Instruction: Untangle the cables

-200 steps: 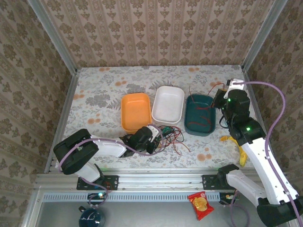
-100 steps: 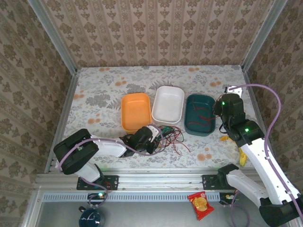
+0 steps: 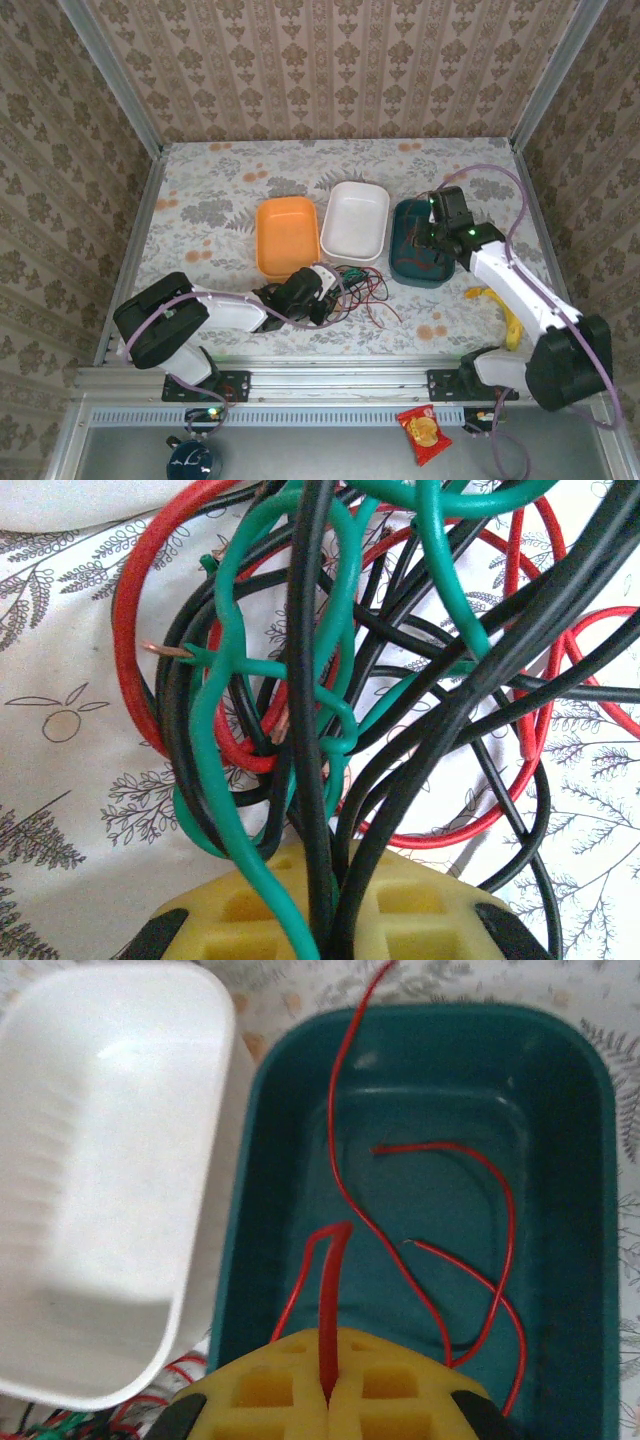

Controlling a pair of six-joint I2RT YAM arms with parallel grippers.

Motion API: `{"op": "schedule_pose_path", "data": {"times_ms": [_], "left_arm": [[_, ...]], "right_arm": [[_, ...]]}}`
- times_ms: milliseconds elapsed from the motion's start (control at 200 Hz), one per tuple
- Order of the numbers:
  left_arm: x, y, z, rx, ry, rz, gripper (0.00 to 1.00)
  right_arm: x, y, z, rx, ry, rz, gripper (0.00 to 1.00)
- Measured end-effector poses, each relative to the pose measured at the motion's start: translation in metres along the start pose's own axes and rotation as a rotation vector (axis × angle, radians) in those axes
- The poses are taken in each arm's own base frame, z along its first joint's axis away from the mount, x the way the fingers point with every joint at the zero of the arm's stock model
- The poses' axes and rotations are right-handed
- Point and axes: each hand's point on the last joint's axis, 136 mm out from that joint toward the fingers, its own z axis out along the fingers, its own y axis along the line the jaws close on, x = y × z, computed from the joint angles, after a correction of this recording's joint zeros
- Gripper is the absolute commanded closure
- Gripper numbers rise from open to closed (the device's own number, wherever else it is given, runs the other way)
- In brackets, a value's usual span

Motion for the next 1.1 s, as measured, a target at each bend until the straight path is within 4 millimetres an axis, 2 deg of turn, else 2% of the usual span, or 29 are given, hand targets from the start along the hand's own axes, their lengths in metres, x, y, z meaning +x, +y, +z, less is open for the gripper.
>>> {"op": "schedule_pose_path", "data": {"times_ms": [225, 365, 450, 490, 520, 580, 670, 810, 930, 1015, 1100], "left_arm": [[0.0, 0.0, 0.0, 0.0, 0.0, 0.0, 0.89], [0.0, 0.0, 0.0, 0.0, 0.0, 0.0, 0.89], [0.0, 0.0, 0.0, 0.0, -0.001, 0.0, 0.89], [0.0, 0.0, 0.0, 0.0, -0.001, 0.0, 0.89], [0.0, 0.0, 0.0, 0.0, -0.001, 0.0, 0.89], [0.0, 0.0, 0.0, 0.0, -0.001, 0.0, 0.89], [0.0, 0.0, 0.0, 0.0, -0.001, 0.0, 0.89], [0.0, 0.0, 0.0, 0.0, -0.001, 0.0, 0.89], [0.0, 0.0, 0.0, 0.0, -0.001, 0.0, 0.89], [0.0, 0.0, 0.0, 0.0, -0.001, 0.0, 0.89], [0.0, 0.0, 0.0, 0.0, -0.001, 0.0, 0.89]], "right_arm": [[0.012, -0.022, 0.039, 0.064, 0.08, 0.068, 1.0], [0.02, -0.027, 0.056, 0.087, 0.118, 0.084, 0.98], [0.024, -0.029, 0.062, 0.095, 0.134, 0.089, 0.84], [0.025, -0.029, 0.063, 0.096, 0.137, 0.094, 0.67], [0.025, -0.029, 0.063, 0.099, 0.137, 0.095, 0.58], [0.022, -0.031, 0.062, 0.11, 0.126, 0.095, 0.48], [0.014, -0.035, 0.054, 0.129, 0.083, 0.102, 0.41], [-0.007, -0.038, 0.024, 0.135, -0.039, 0.117, 0.4], [-0.029, -0.03, -0.002, 0.081, -0.146, 0.122, 0.4], [-0.034, -0.018, -0.007, 0.015, -0.157, 0.109, 0.39], [-0.028, -0.004, -0.001, -0.041, -0.117, 0.092, 0.39]]}}
